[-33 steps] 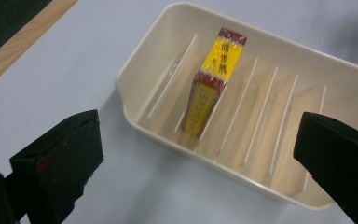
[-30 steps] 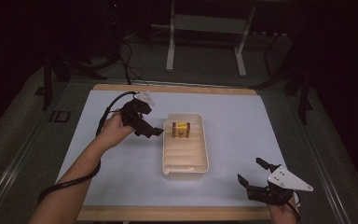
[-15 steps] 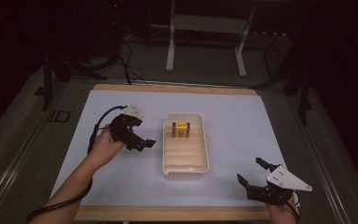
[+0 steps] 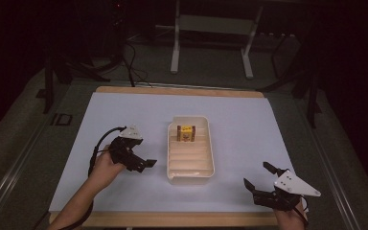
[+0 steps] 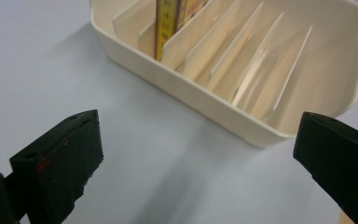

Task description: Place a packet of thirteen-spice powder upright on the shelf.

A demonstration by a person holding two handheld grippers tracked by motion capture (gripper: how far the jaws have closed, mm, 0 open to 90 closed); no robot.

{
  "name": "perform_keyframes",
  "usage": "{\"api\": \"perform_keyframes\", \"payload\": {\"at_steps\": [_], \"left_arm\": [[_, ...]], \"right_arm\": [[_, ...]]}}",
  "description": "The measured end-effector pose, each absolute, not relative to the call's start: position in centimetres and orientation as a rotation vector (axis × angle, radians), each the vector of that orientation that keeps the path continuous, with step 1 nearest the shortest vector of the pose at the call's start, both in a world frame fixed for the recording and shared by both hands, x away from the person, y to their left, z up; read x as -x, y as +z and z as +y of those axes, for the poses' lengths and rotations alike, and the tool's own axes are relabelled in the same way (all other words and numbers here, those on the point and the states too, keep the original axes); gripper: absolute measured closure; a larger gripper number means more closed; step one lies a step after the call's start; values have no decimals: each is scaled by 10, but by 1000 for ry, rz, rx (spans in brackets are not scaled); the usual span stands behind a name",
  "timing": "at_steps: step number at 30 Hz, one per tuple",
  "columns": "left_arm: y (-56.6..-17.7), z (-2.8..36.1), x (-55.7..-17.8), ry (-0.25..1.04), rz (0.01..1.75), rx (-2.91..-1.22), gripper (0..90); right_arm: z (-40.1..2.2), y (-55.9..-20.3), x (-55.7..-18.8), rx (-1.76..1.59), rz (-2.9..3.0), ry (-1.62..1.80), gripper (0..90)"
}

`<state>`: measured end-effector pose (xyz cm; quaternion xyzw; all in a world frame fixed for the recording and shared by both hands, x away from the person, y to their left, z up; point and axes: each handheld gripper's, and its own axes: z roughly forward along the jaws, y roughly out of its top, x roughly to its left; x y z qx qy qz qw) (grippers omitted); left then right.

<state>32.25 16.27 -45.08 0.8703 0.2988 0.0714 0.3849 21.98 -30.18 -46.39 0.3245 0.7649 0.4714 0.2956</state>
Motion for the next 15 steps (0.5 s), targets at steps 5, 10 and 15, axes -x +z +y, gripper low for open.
{"api": "perform_keyframes", "payload": {"at_steps": [5, 10, 15], "left_arm": [[-460, 169, -315, 183, 788, -2217, 14], [-467, 177, -304, 132, 773, -2202, 14], [-472, 185, -292, 154, 781, -2197, 14]], "right_arm": [[-302, -464, -219, -861, 2033, 1255, 146], [-303, -463, -219, -863, 2026, 1254, 145], [-304, -463, -219, -871, 2025, 1258, 146]]}}
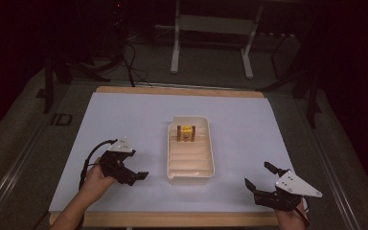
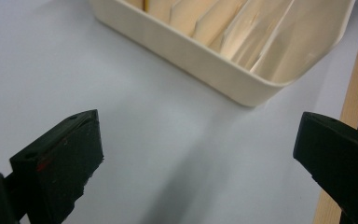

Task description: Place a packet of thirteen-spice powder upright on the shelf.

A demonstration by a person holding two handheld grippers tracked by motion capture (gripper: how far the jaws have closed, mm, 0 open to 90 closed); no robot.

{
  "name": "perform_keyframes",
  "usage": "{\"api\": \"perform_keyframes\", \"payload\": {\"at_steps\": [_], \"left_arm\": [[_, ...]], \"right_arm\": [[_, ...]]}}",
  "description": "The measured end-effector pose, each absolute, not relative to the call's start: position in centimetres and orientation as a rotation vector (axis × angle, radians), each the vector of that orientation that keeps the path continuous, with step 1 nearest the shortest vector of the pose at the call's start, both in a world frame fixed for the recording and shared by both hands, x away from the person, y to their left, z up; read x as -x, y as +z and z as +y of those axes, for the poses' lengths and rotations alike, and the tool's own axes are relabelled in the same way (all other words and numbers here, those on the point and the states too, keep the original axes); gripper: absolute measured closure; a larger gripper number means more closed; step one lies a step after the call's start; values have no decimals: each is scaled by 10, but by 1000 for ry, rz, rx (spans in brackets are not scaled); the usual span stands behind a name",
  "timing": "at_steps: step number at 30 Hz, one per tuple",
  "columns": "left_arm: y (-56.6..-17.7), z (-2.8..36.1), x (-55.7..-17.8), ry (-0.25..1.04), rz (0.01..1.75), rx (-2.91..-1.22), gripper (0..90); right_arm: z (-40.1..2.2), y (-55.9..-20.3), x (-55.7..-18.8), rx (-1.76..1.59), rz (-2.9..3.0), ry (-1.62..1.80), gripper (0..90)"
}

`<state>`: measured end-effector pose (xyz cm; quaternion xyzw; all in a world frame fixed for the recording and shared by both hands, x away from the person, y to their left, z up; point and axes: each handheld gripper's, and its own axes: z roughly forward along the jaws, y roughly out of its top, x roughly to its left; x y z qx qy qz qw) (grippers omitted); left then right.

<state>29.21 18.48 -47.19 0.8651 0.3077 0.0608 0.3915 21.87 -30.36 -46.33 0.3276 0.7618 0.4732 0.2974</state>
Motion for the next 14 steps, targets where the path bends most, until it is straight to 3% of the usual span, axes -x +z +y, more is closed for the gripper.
{"api": "perform_keyframes", "payload": {"at_steps": [14], "left_arm": [[-492, 179, -286, 128, 780, -2230, 14]], "right_arm": [[-305, -463, -219, -871, 2020, 1259, 145]]}}
